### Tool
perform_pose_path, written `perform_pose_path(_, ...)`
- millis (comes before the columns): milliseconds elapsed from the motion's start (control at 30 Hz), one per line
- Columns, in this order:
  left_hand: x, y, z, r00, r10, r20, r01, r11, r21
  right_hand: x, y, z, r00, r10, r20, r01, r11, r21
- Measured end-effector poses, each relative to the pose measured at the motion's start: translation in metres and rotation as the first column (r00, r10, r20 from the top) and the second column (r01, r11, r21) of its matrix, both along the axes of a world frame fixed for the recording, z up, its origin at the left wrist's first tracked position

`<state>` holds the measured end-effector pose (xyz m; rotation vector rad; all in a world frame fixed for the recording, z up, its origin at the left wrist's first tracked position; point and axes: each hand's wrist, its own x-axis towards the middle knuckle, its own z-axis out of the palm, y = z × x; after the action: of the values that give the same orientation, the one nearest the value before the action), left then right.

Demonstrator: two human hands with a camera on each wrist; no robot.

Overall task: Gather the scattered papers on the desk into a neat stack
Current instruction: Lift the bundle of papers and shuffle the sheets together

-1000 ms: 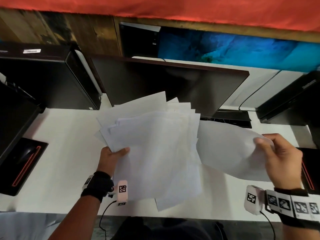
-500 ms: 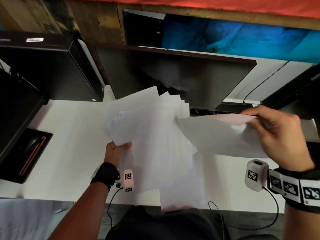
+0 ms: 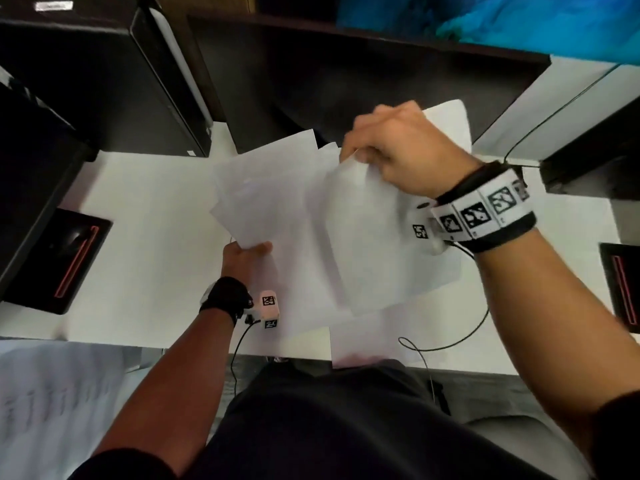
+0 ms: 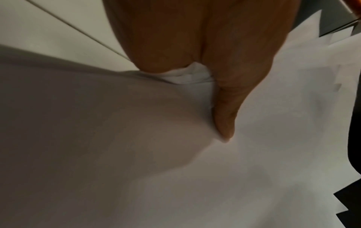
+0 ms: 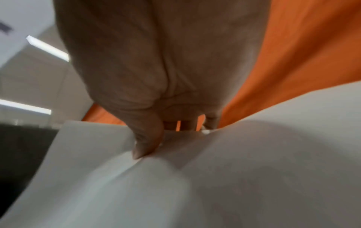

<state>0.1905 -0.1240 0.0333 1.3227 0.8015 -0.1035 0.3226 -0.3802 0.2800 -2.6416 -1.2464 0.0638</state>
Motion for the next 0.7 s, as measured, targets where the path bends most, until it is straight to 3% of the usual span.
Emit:
perform_pose_path(233, 0.003, -0.006, -0.005, 0.999, 0.021, -0.023, -0.021, 1.000, 0.007, 0.016, 0.092, -0.158, 0.998, -0.060, 0.007, 0.060, 0.963, -0.261)
perform_pose_path(500, 0.003, 0.007, -0.029, 0.999, -0.021, -0.045, 0.022, 0.999, 0.031, 0.014, 0.131, -0.226, 0.986, -0.155, -0.055, 0.130, 0.941, -0.312)
perform_pose_path(567, 0.003, 0.006, -0.033, 0.997, -0.041, -0.060, 0.044, 0.998, 0.041, 0.013, 0.134, -0.231, 0.978, -0.183, -0.102, 0.149, 0.950, -0.276)
perform_pose_path(633, 0.005, 0.006, -0.035, 0.996, -0.058, -0.075, 0.064, 0.995, 0.074, 0.011, 0.126, -0.238, 0.926, -0.313, -0.210, 0.296, 0.949, -0.109)
perform_pose_path(700, 0.006, 0.005, -0.036, 0.995, -0.041, -0.089, 0.049, 0.995, 0.083, 0.007, 0.101, -0.245, 0.810, -0.503, -0.304, 0.556, 0.823, 0.120)
